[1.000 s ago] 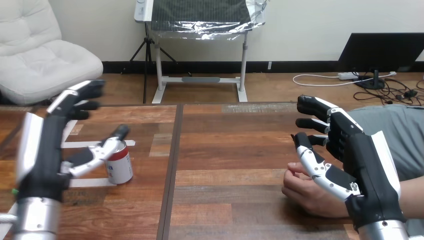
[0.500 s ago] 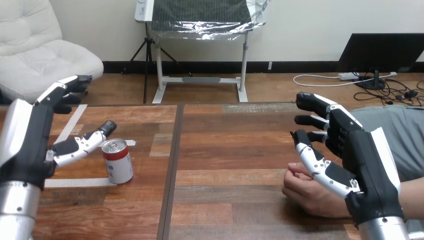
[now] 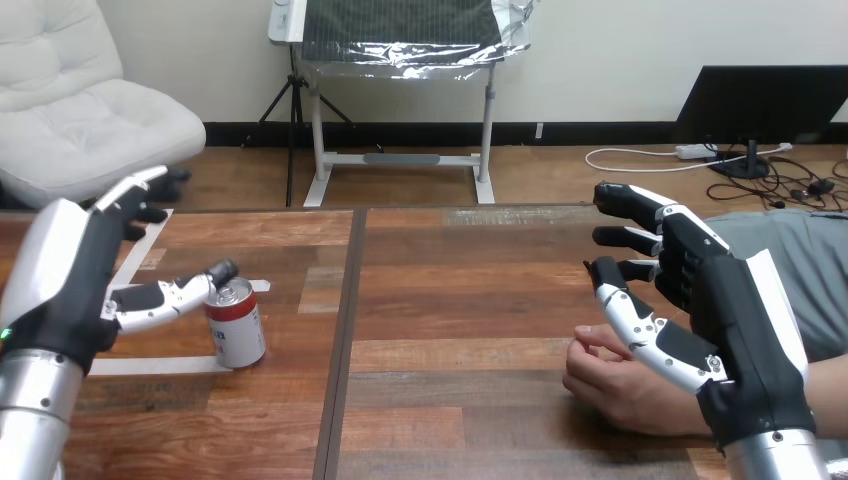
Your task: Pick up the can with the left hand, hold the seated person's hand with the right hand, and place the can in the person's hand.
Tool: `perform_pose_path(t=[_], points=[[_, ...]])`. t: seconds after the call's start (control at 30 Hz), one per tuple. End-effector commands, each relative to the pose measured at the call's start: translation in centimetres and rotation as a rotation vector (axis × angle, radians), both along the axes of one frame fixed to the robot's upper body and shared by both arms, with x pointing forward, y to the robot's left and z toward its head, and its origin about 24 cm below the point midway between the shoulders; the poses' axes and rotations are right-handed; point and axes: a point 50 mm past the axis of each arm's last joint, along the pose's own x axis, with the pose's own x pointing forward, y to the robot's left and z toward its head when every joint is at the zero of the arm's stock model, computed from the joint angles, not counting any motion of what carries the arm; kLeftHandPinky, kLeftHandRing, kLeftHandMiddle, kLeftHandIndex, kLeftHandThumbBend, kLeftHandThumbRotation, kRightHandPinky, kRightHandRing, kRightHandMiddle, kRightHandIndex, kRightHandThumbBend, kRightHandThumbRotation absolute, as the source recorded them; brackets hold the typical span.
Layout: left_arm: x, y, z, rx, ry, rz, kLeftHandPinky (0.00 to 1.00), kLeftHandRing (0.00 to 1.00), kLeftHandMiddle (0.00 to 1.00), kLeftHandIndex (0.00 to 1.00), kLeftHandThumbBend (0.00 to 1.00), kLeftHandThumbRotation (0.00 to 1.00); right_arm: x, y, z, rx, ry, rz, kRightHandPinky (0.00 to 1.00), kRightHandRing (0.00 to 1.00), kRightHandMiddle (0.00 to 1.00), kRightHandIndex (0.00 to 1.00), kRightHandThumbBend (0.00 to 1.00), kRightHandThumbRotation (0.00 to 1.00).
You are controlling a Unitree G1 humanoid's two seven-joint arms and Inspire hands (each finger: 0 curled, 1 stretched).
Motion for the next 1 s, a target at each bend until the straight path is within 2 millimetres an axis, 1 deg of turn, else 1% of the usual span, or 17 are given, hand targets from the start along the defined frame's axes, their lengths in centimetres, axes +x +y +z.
perform_pose_path(t=[0.0,0.3,0.53,0.97], points=[[2.1,-0.2,1.7,0.068,-0.026,-0.028,0.70,0.76,0.81,0.82,0.76,0.32,1.0,0.1,1.6,-0.014,-0.076,0.029,0.64,0.79,0.85,0.78,0.32,0.00],[3.3,-0.3,1.9,0.138,0.020,-0.050,0.70,0.77,0.81,0.83,0.79,0.34,1.1,-0.1,1.7,-0.026,-0.083,0.034,0.64,0.79,0.85,0.77,0.33,0.00],[4.2,-0.5,2.2,0.185,0.043,-0.071,0.72,0.79,0.82,0.83,0.80,0.38,1.2,-0.1,1.8,-0.028,-0.079,0.032,0.63,0.79,0.85,0.76,0.34,0.00],[6.3,-1.2,3.1,0.267,0.090,-0.115,0.77,0.83,0.84,0.83,0.83,0.42,1.2,-0.2,1.9,-0.040,-0.074,0.040,0.62,0.78,0.85,0.76,0.35,0.00]])
